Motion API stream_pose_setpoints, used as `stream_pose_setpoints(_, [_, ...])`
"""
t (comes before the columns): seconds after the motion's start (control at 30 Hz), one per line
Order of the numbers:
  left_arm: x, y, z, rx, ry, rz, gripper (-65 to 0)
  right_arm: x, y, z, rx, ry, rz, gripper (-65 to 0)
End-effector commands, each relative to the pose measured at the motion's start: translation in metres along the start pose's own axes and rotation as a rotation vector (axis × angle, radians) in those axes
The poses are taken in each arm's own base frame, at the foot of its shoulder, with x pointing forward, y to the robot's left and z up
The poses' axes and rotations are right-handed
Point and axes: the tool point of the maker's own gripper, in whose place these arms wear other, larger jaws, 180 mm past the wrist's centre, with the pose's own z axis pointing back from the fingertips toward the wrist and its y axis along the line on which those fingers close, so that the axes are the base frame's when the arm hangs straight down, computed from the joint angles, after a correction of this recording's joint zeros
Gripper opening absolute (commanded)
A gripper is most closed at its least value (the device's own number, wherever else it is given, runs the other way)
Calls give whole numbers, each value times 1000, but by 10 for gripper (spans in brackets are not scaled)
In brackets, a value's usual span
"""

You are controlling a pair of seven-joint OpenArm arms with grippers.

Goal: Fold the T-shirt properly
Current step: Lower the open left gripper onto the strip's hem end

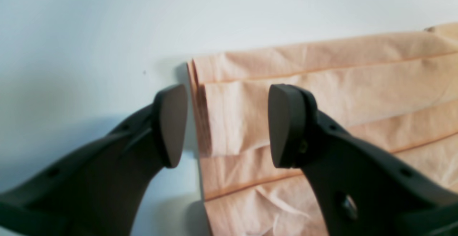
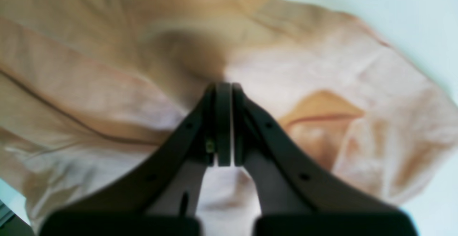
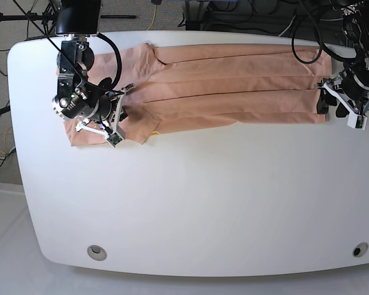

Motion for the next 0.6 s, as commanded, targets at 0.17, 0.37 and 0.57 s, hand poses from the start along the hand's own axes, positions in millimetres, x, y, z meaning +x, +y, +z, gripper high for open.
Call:
stream_pose_setpoints(0.17, [17, 11, 11, 32, -55, -9, -314, 11, -7, 5, -15, -39, 7, -608])
stream_pose_setpoints(0.37, [16, 12, 15, 32, -71, 8, -313, 6, -7, 2, -11, -30, -10, -598])
stream_pose_setpoints(0.57, [13, 17, 16, 35, -91, 62, -313, 8, -9, 3, -13, -40, -17, -603])
